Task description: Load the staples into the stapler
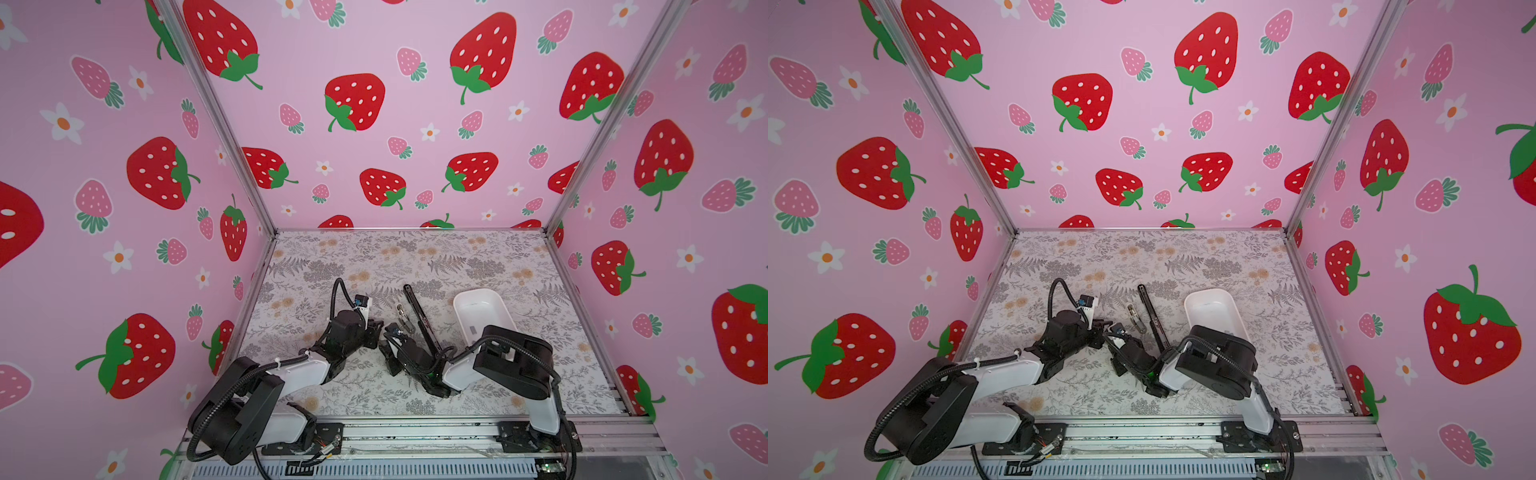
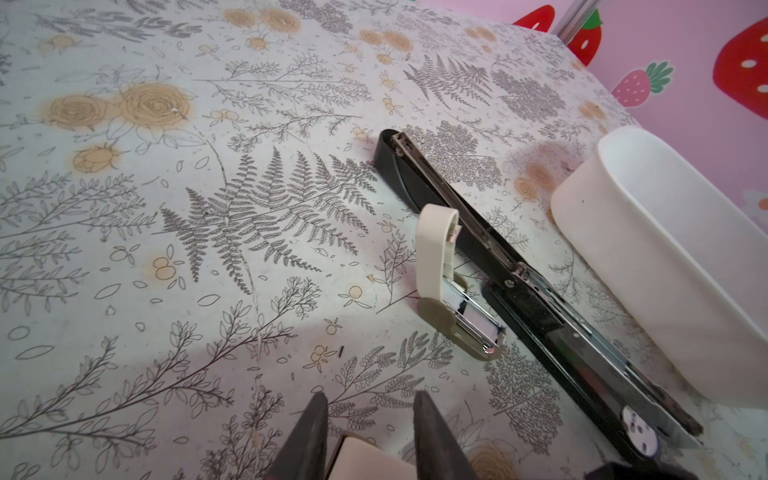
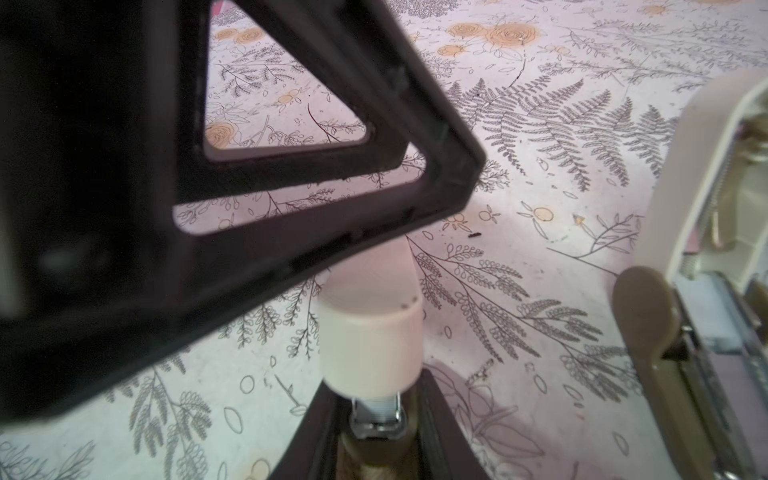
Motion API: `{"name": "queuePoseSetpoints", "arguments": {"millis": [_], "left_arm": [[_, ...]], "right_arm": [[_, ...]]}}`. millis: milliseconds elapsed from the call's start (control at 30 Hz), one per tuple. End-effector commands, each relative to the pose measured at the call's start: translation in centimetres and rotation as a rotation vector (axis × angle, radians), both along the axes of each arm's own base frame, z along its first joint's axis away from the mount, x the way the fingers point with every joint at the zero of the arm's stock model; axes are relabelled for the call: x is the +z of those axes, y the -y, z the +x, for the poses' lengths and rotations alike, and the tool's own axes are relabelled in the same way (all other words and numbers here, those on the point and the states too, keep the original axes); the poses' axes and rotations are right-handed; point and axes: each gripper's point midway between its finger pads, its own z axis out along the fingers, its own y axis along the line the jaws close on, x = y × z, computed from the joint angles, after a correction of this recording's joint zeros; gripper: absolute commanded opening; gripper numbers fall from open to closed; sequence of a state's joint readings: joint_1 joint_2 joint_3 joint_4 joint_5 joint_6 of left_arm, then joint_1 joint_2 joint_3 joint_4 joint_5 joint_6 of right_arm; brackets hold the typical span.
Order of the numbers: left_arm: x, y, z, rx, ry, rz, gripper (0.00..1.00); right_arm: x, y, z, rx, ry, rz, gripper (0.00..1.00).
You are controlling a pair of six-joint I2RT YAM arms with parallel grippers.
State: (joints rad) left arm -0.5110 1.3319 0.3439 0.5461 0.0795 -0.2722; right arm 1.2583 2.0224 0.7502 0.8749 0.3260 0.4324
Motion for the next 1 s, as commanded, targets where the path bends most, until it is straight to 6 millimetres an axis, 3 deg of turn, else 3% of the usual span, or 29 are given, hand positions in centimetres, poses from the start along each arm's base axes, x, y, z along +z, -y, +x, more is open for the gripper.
{"name": "queuePoseSetpoints", "arguments": {"millis": [0, 167, 533, 833, 967], "left_arm": [[0.7, 0.2, 0.4, -0.014, 0.075, 0.036, 0.37], [0.6, 0.3, 0.4, -0.016, 0.082, 0.046, 0.37], [1.3, -0.1, 0.1, -0.008, 0.132, 0.047, 0.37], [2.1, -1.3, -0.5, 0.018, 0.187, 0.062, 0.35], [1.8, -1.9, -1.0, 0.053, 0.17, 0.04, 0.35]], "right_arm": [[-4.5, 2.6, -0.6, -0.026, -0.064, -0.14, 0.24], [-3.9, 2.9, -0.5, -0.032, -0.053, -0.131, 0.3], [0.1, 3.0, -0.7, -0.017, -0.031, -0.078, 0.5], [5.0, 3.8, -0.8, -0.016, 0.021, -0.025, 0.43], [7.1, 3.0, -1.0, 0.025, 0.043, 0.006, 0.39]]}}
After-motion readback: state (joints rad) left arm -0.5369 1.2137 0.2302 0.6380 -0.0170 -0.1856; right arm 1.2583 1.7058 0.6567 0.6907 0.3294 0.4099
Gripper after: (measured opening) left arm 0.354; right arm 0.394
